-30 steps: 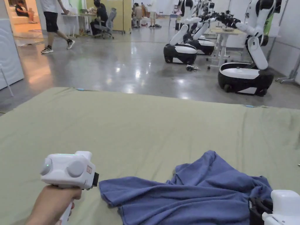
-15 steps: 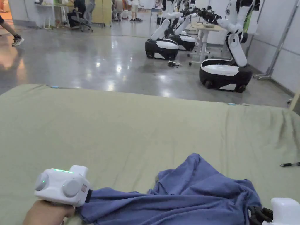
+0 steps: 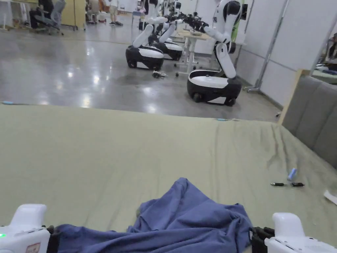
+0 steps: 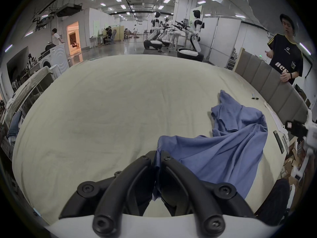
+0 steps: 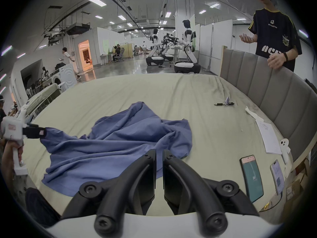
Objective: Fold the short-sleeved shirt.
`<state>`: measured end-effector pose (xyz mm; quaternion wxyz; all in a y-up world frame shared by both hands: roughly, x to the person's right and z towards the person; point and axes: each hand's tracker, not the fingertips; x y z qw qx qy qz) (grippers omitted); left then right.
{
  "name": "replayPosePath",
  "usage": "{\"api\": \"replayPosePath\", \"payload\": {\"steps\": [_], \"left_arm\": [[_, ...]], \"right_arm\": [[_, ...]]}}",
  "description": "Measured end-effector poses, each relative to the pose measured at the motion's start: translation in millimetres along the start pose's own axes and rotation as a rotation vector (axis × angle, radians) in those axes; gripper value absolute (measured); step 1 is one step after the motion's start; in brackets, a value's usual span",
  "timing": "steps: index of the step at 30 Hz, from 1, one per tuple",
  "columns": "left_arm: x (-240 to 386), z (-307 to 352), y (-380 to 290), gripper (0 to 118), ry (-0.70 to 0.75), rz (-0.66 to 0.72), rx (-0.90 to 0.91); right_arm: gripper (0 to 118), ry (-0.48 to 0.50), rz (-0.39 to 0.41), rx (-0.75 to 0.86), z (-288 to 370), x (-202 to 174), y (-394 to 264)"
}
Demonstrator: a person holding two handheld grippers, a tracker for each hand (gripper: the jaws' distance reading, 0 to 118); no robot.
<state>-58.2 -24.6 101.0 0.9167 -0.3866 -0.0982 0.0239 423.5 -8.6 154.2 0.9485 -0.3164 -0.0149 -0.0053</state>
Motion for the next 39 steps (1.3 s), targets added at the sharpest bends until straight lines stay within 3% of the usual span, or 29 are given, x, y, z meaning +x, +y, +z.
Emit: {"api": "replayPosePath", "payload": {"steps": [5,11,12,13,14,15,17,20,21,22,24,25,28,32,35,39], "left_arm": [[2.0,3.9,-2.7,7,-0.069,0.01,0.01],[-4.6,-4.2,-4.8,7,-0.048,0.005,0.022],[-6.9,-6.0,-3.6,7,-0.047,0.002,0.018],[-7.7,-8.3,-3.3,7,-0.046,-0.002,0.011],[-9.5,-9.4,-2.8,7,-0.044,-0.006,0.01],[-11.7,-10.1,-1.8,7,-0.042,-0.008,0.01],[-15.3,-12.2,-0.1,7,-0.04,-0.009,0.009],[-21.9,-15.7,4.4,7,-0.031,-0.003,0.014],[-20.4,-15.9,4.6,7,-0.028,-0.003,0.016],[-20.6,-17.2,5.4,7,-0.026,-0.002,0.014],[-22.0,-21.5,6.8,7,-0.017,-0.003,0.01],[-19.5,-22.7,6.2,7,-0.014,-0.006,0.008],[-21.9,-32.0,7.6,7,-0.03,-0.008,-0.011],[-27.7,-32.2,11.6,7,0.04,-0.045,-0.007],[-39.3,-17.7,23.5,7,0.07,-0.048,0.015],[-50.0,15.7,52.1,7,0.085,-0.056,0.068]], "right_arm": [[10,-0.048,-0.02,-0.107,-61.6,36.2,46.0],[10,-0.084,-0.089,-0.276,-164.4,72.2,78.6],[23,-0.073,-0.124,-0.259,-176.2,77.3,76.5],[53,-0.076,-0.154,-0.256,-186.3,80.7,74.7],[94,-0.091,-0.169,-0.294,-197.5,82.8,72.2],[118,-0.105,-0.186,-0.346,-208.8,84.2,69.8],[111,-0.112,-0.202,-0.386,-218.3,85.1,68.5],[109,-0.155,-0.156,-0.411,-233.4,81.3,59.3],[93,-0.153,-0.145,-0.422,-233.7,79.0,58.3],[64,-0.146,-0.134,-0.444,-239.3,77.6,56.5],[34,-0.129,-0.116,-0.434,-233.9,70.3,52.9],[11,-0.12,-0.091,-0.395,-229.3,67.5,54.4],[7,-0.113,-0.079,-0.371,-215.4,66.7,59.7],[7,-0.086,-0.17,-0.251,-172.7,76.2,81.6],[7,0.032,-0.27,-0.214,-135.0,86.3,106.1],[7,0.062,-0.211,-0.106,-71.3,82.9,143.3]]}}
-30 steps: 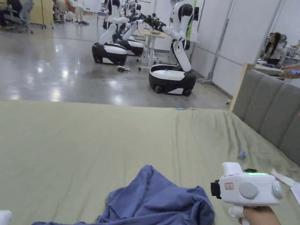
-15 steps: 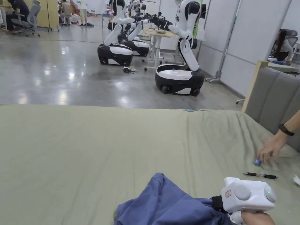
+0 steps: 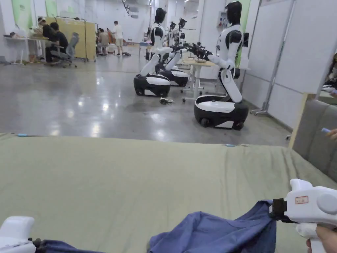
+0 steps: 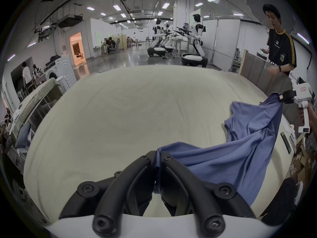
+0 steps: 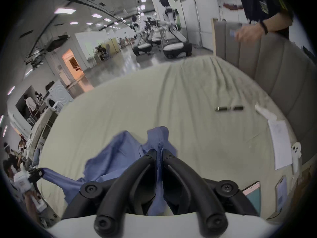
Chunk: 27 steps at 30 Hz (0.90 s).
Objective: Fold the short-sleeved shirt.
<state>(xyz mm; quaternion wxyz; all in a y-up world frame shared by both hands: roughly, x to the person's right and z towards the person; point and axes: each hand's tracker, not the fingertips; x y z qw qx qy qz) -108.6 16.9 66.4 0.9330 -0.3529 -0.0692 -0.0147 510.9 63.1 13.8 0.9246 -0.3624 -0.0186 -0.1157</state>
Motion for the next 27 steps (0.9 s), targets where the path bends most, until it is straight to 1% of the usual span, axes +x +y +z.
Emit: {"api": "replayPosePath", "payload": {"steps": [3,6,9,11,14,16,18,20,22,23,25,27], "left_arm": [[-9.4,29.8,29.8,7,0.014,0.032,0.071],[-15.4,60.1,64.6,7,0.068,0.011,0.156],[-25.0,90.1,102.7,7,0.107,0.011,0.237],[-32.2,105.8,127.0,7,0.109,0.016,0.236],[-43.7,128.9,163.6,7,0.133,0.039,0.303],[-47.4,142.1,186.7,7,0.137,0.048,0.329],[-49.8,148.7,211.4,7,0.129,0.051,0.343],[-50.2,153.5,233.6,7,0.125,0.06,0.375],[-46.7,154.1,253.4,7,0.134,0.054,0.403],[-43.7,153.0,263.6,7,0.146,0.044,0.411],[-38.2,147.9,280.1,7,0.194,0.017,0.416],[-34.7,139.1,296.8,7,0.21,0.017,0.429]], "right_arm": [[7,0.036,0.015,0.069,46.4,-9.0,23.7],[7,0.066,0.019,0.156,89.2,-17.5,48.8],[7,0.049,0.068,0.249,133.1,-34.2,69.8],[7,0.051,0.073,0.292,152.7,-34.7,90.8],[7,0.066,0.087,0.343,184.7,-41.3,121.5],[7,0.044,0.11,0.39,198.5,-44.3,145.7],[7,0.041,0.115,0.444,214.2,-54.0,165.5],[7,0.054,0.089,0.473,217.6,-54.3,188.6],[7,0.044,0.081,0.489,218.1,-61.3,206.7],[7,0.033,0.086,0.503,215.7,-64.1,216.9],[7,-0.013,0.123,0.525,213.0,-73.1,233.7],[7,-0.012,0.119,0.544,207.1,-78.4,248.8]]}}
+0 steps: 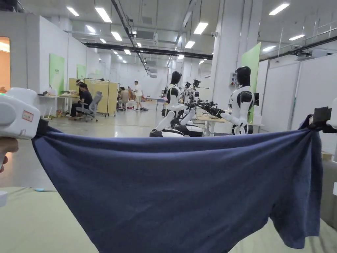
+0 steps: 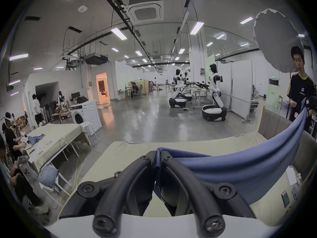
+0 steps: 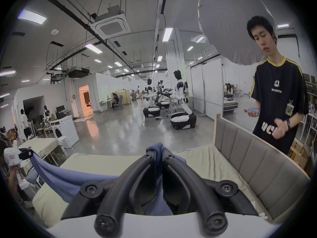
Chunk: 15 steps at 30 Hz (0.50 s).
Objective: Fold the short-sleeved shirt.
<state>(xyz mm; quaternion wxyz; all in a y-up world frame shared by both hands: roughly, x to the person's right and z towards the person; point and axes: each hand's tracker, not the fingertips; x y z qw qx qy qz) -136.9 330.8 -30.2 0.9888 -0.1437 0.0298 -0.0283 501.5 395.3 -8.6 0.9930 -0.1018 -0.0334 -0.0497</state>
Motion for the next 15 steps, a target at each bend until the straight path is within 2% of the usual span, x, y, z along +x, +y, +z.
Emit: {"api": "replayPosePath", "payload": {"steps": [4,10,15], "left_arm": [[9.1,-32.7,18.2,7,0.037,-0.019,0.001],[16.2,-80.4,16.0,7,0.049,0.011,0.003],[24.6,-131.3,-32.2,7,0.037,0.009,-0.058]], "right_arm": [[7,0.03,-0.074,0.035,-27.2,-1.1,11.0],[7,0.009,-0.054,0.021,-80.4,-3.0,-4.0],[7,-0.014,-0.039,-0.081,-135.6,4.7,-64.8]]}}
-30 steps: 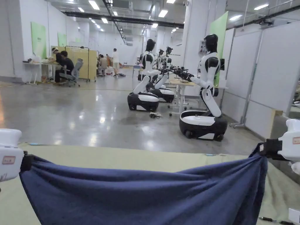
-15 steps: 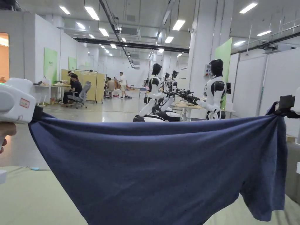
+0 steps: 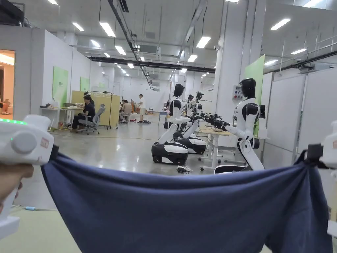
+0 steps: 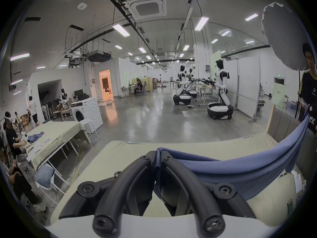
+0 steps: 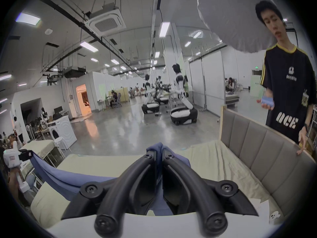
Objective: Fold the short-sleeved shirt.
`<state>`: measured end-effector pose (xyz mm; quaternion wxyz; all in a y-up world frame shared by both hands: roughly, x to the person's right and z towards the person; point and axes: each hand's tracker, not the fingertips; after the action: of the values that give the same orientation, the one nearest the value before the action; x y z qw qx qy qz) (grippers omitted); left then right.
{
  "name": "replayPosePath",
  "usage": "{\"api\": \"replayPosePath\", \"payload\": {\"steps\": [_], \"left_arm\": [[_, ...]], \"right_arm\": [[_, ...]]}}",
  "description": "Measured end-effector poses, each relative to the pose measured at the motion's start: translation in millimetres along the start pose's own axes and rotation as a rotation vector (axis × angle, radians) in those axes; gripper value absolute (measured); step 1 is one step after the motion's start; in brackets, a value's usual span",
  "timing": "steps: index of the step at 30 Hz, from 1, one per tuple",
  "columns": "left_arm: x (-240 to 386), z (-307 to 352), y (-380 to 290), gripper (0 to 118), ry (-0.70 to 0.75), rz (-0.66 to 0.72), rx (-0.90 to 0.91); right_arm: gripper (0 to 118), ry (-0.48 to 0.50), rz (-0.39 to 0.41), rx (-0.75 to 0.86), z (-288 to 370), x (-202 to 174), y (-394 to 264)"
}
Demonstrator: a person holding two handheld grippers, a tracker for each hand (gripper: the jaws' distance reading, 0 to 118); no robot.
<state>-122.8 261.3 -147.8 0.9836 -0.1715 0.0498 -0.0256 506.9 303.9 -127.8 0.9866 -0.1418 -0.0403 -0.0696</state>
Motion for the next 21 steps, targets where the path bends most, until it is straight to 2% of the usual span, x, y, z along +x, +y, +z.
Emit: {"api": "replayPosePath", "payload": {"steps": [3,6,11,16,21], "left_arm": [[11.1,-34.2,-45.4,7,0.04,-0.034,-0.058],[15.6,-55.3,-82.1,7,0.008,-0.021,-0.111],[14.8,-58.7,-114.1,7,0.02,-0.046,-0.18],[12.2,-15.2,-119.5,7,0.005,-0.052,-0.199],[5.3,66.3,-142.5,7,-0.03,-0.03,-0.212]], "right_arm": [[7,-0.02,0.004,-0.044,-34.2,6.8,-50.9],[7,-0.029,-0.019,-0.079,-55.9,16.4,-94.7],[7,-0.026,-0.017,-0.137,-58.2,26.0,-128.2],[7,-0.005,-0.046,-0.153,-16.4,35.1,-136.8],[7,0.027,-0.07,-0.153,62.0,48.3,-155.2]]}}
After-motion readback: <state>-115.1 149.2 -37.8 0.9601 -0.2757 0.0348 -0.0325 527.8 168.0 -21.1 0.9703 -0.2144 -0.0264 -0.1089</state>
